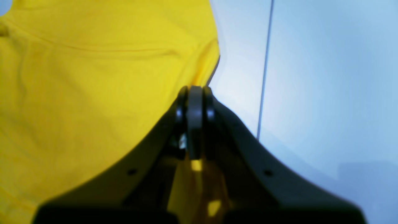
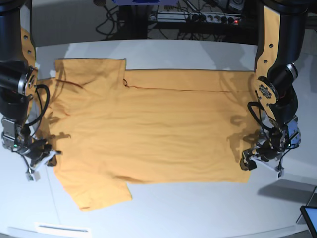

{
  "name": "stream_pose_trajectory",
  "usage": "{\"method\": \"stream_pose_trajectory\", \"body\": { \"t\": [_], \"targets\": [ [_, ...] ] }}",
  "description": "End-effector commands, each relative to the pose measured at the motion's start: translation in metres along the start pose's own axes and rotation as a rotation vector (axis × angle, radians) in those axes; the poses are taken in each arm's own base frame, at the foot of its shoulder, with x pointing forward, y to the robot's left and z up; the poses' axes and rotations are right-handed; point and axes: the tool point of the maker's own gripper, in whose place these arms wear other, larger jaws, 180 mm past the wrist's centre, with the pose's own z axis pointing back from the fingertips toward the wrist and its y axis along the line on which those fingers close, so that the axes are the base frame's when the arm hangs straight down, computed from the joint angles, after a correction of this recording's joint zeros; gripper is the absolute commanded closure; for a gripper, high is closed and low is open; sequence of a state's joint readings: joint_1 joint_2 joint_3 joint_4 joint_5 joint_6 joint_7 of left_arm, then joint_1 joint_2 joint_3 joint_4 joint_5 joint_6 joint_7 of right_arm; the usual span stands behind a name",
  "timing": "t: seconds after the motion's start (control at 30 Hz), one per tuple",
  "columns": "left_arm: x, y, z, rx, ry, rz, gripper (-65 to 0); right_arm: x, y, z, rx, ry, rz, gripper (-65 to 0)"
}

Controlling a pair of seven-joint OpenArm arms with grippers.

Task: Fold the T-shirt properly
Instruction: 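Lower both grippers and grasp the shirt's side edges near the hem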

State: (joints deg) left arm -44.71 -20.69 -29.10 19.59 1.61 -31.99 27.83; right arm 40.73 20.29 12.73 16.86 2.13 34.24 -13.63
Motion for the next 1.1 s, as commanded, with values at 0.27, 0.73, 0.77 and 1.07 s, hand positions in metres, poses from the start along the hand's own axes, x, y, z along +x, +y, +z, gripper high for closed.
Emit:
{"method": "stream_pose_trajectory", "body": {
  "t": [0.27,0.73,0.77,1.07],
  "targets": [
    [0.012,-0.028,-0.008,-0.045,-0.017,-0.019,-56.9,0.008,-0.006,0.004,-0.016,0.011,0.022,-0.3],
    [0.006,-0.042,-0.014,-0.071,-0.008,-0.02,-56.4,0.008,-0.008,0.005,-0.019,0.011,0.023,-0.3],
    [0.005,-0.043,-0.014,-0.072,-0.006,-0.02,-56.3,0.008,-0.007,0.004,-0.018,0.011,0.023,-0.3],
    [0.003,-0.044,-0.015,-0.075,-0.004,-0.019,-41.0,0.008,-0.008,0.005,-0.019,0.011,0.023,-0.3]
  ]
}}
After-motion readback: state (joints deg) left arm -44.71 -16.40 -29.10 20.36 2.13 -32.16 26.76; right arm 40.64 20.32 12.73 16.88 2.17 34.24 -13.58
